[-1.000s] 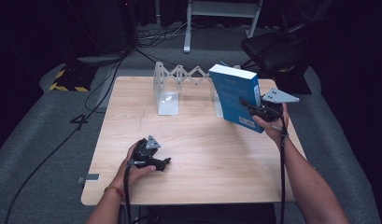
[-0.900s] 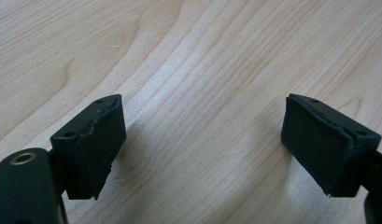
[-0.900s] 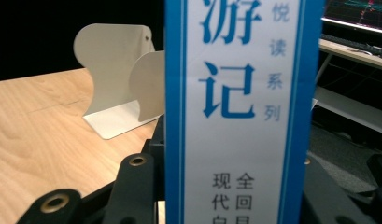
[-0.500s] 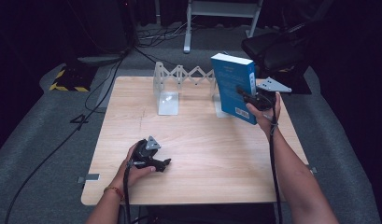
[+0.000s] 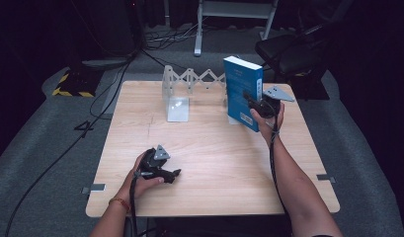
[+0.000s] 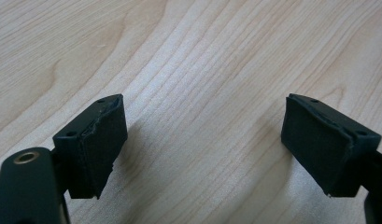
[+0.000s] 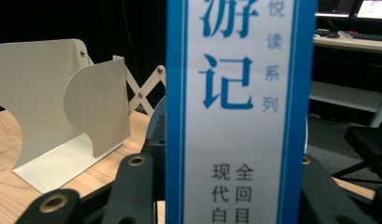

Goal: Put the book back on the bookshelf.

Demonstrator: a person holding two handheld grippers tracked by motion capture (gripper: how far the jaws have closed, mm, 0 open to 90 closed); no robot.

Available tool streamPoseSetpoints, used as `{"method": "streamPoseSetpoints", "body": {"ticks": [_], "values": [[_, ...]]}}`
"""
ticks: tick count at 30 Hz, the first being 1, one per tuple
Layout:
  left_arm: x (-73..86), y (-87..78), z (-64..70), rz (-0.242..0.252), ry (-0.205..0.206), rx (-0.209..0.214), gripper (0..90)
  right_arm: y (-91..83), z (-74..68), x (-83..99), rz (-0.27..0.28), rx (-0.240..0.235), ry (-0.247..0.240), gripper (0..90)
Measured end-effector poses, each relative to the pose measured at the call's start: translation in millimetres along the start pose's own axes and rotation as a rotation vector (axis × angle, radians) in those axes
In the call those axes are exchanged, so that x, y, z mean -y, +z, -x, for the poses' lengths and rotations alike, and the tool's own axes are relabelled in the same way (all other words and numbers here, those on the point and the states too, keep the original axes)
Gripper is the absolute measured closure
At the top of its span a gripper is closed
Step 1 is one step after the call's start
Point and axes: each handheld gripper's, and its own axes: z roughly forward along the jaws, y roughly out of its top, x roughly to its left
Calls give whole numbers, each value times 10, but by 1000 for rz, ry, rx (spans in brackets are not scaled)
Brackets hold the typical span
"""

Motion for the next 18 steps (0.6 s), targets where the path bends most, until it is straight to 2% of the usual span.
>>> {"method": "streamPoseSetpoints", "body": {"ticks": [6, 11, 16, 18], "values": [[4, 0, 12, 1, -4, 8, 151, -91, 7, 87, 18, 1, -3, 616], [5, 2, 15, 4, -4, 5, 151, -227, 72, 202, 21, 12, 32, 613], [2, 2, 16, 3, 2, 2, 151, -323, 113, 279, -2, 16, -5, 611], [1, 5, 18, 4, -1, 4, 150, -358, 124, 310, -18, 24, -6, 609]]}}
